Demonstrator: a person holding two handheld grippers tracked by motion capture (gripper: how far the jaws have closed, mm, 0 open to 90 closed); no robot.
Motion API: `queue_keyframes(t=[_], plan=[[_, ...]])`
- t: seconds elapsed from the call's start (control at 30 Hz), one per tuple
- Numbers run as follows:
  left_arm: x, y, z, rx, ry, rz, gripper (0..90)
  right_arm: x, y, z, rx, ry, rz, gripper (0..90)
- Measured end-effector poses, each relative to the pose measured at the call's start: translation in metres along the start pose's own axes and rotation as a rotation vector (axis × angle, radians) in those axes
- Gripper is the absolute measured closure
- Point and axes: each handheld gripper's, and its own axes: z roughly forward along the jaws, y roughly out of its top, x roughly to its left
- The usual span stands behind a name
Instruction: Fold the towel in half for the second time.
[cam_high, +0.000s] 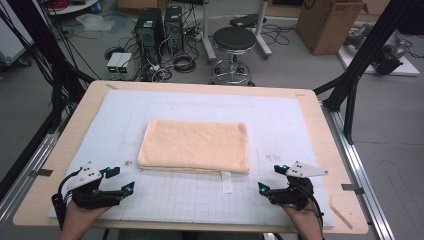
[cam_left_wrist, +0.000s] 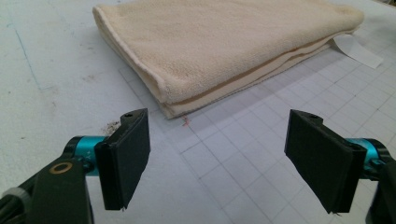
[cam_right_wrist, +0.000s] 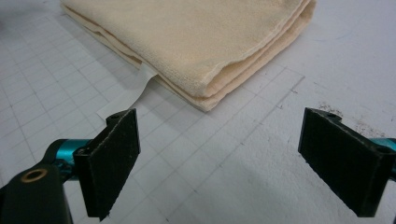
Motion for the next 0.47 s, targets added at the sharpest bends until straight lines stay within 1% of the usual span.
queue_keyframes(t=[0.13, 0.17, 0.33, 0.47], plan=[[-0.0002, -0.0021, -0.0032, -0.006, 0.007, -0.004, 22.7, -0.0003, -0.0003, -0.0003, -0.004, 0.003, 0.0, 12.2], [0.0001, -0.0022, -0.0034, -0.006, 0.01, -0.002, 22.6, -0.0001, -0.0004, 0.0, -0.001, 0.004, 0.007, 12.2], [0.0, -0.0025, -0.0017, -0.007, 0.011, 0.0, 22.4, 0.0002, -0.0003, 0.0027, 0.004, 0.005, -0.004, 12.2], [0.0009, -0.0024, -0.0006, -0.006, 0.014, 0.004, 22.3, 0.0003, -0.0005, 0.004, 0.009, 0.012, 0.001, 12.2]])
